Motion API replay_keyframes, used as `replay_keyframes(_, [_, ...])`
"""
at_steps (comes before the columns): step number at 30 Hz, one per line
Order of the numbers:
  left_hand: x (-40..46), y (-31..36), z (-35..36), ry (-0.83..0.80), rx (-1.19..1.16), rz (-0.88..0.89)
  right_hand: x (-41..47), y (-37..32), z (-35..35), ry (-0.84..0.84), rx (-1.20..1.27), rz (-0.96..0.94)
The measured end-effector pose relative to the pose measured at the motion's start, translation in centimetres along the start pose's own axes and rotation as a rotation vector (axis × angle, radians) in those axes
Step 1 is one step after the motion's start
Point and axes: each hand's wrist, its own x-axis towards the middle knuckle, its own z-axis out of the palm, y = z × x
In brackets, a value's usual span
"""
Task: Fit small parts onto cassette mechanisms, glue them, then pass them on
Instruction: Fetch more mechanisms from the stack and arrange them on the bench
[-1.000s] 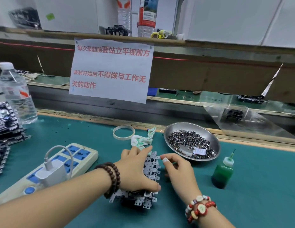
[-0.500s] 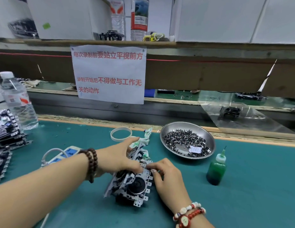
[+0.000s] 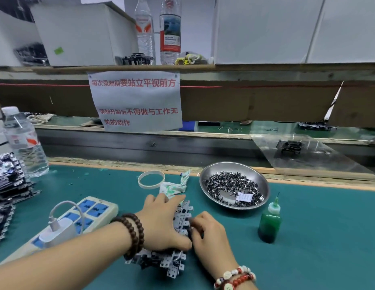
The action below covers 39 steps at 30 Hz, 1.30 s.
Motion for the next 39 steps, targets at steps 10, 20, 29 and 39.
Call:
replay_keyframes(10, [-1.1, -2.2, -1.9, 0.039, -0.27, -0.03, 0.0, -0.3, -0.8, 0.117, 0.191, 0.117])
replay_keyframes(20, [-0.9, -2.8, -2.0, 0.212, -1.147, 0.048, 0.7, -0.6, -2.1, -0.045, 1.365, 0.826])
replay_keyframes(29, [0.1, -1.0, 0.1, 0.167, -1.276, 0.223, 0.7, -0.9, -3.0, -0.371, 1.486, 0.739])
replay_keyframes(39, [0.1, -1.6, 1.0, 0.022, -1.369, 0.218, 0.5, -1.3, -3.0, -0.389, 1.46, 0.696])
